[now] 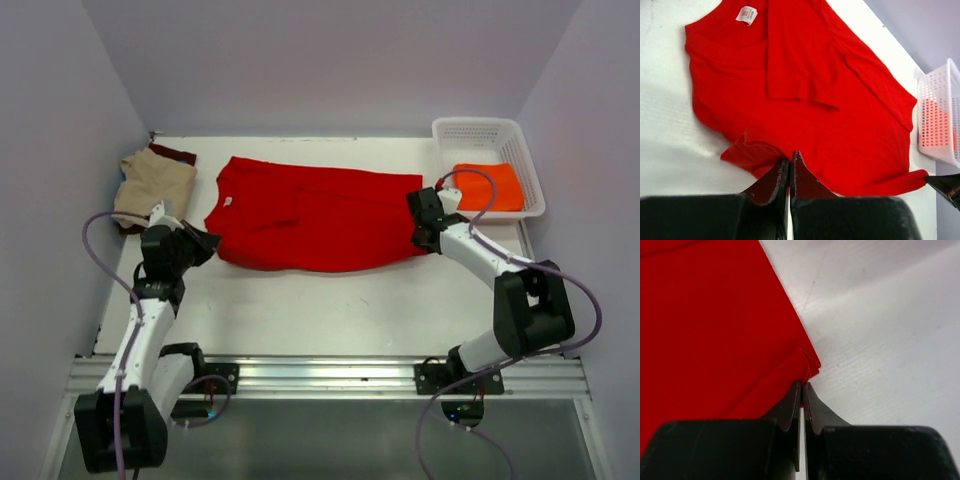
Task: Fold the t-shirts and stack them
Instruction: Grap the side of the flattened tshirt closest away from the robot with both arms, then fold the other side of the tshirt into a rectangle
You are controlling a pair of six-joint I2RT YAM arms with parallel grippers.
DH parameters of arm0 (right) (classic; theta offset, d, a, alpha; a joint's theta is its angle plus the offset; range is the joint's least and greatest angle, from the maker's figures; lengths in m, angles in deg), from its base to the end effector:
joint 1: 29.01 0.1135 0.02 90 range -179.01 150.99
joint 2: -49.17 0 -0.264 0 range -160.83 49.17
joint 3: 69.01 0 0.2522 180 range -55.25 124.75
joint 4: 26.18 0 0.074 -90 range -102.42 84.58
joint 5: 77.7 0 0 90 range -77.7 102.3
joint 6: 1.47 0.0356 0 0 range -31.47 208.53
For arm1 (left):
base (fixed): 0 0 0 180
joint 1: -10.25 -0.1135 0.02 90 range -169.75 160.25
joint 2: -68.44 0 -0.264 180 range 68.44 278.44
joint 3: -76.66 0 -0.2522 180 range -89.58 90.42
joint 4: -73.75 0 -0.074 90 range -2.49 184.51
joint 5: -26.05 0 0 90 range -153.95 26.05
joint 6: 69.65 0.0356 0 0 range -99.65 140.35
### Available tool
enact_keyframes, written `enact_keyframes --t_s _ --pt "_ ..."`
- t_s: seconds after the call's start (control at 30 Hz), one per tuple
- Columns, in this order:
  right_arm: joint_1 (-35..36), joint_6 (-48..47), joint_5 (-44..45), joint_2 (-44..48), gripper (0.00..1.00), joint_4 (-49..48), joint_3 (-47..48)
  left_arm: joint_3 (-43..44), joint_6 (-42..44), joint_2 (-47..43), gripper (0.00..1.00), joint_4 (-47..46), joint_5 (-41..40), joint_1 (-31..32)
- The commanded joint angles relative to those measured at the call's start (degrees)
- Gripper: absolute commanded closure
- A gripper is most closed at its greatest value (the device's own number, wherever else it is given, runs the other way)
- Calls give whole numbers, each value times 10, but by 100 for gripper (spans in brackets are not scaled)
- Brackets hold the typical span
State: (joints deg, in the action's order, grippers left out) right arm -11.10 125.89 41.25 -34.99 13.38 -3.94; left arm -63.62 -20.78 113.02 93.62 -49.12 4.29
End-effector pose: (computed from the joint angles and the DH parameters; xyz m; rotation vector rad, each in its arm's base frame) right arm 0.2776 0.0716 0.2038 0.5822 2.3580 -0.2387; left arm 0.1817 0.0098 0.2321 -0.6591 1.9382 -0.6478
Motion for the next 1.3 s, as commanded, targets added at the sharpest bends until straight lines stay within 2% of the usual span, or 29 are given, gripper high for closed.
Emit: enact_keyframes --t_s 0.0,0.2,0.37,0.7,0.9,1.27 --pt "-10 -13 29 -42 100 -26 67 49 14 92 100 -158 20 -3" --pt "-31 -24 31 -115 100 -22 138 93 -19 191 100 -243 10 -4" --pt "-50 -21 30 -161 100 -17 173 186 -10 297 100 -242 13 -4" --pt "-69 -26 14 -244 100 -15 244 306 -4 464 100 -246 11 9" --pt "-82 -31 -3 -289 100 -15 291 339 -2 531 100 -257 3 22" --pt "-89 -33 -16 -343 100 -24 338 381 5 589 100 -254 -38 24"
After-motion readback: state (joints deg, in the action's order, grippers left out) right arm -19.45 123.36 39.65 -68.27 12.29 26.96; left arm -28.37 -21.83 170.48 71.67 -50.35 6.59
